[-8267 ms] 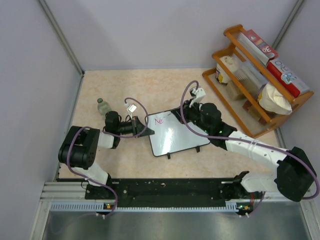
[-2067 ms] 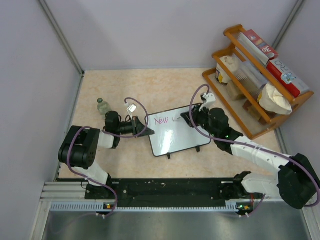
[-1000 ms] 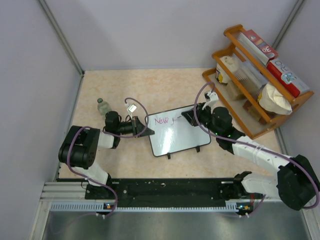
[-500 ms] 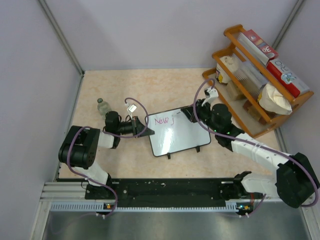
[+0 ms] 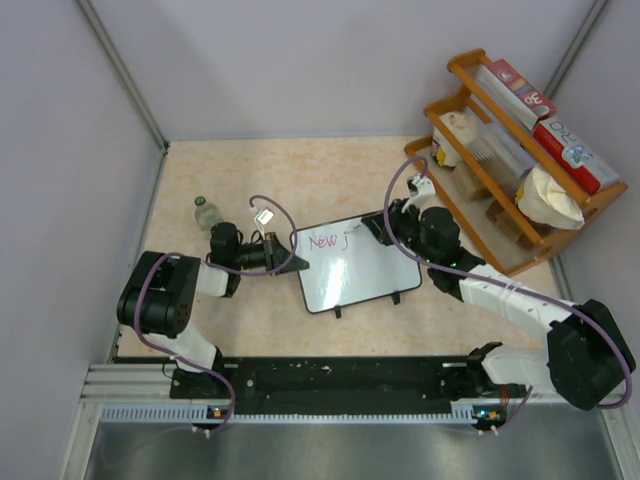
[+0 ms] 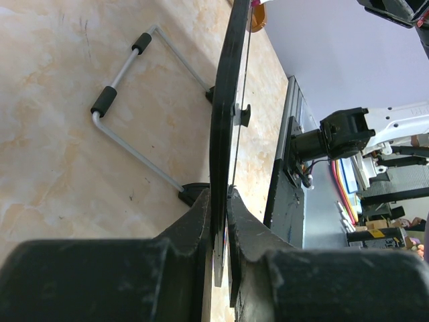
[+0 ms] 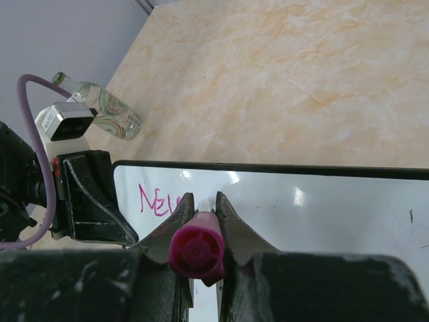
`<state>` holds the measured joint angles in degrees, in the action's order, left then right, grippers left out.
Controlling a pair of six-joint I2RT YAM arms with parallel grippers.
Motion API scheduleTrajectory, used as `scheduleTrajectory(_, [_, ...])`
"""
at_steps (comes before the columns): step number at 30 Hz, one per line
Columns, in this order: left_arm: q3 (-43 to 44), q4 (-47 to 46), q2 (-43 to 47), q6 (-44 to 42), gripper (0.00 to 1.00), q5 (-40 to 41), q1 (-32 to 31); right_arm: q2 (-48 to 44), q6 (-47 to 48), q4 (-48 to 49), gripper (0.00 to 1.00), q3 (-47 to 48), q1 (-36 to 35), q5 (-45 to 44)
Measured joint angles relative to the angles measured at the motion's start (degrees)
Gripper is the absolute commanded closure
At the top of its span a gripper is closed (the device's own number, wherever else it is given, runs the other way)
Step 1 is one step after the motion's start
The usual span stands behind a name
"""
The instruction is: Write a sentence on the whiteboard
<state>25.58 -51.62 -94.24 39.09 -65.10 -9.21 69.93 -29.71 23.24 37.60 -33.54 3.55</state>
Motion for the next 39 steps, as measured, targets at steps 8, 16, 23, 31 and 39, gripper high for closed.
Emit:
scheduleTrajectory(8, [0.0,-0.26,-0.02,0.0,1.0,-0.07,0.0,-2.64,-0.11,-0.02,1.0,-0.39,0.59,-0.44])
scheduleTrajectory(16, [0.0,-0.26,-0.02,0.0,1.0,-0.07,0.0,-3.82,0.09,-0.7,1.0,-1.75,1.09,-0.94])
scheduleTrajectory(23, [0.0,-0.28,-0.02,0.0,1.0,-0.07,0.0,-3.19,0.09,-0.63,1.0,-2.38,1.09,-0.9])
scheduleTrajectory(31, [0.0,-0.26,-0.02,0.0,1.0,-0.04,0.0,-3.02,0.09,-0.44,1.0,-2.64,1.09,-0.44])
scheduleTrajectory(39, [0.0,-0.24,-0.04,0.04,1.0,0.0,0.0,-3.13,0.02,-0.07,1.0,-4.0,1.09,1.14])
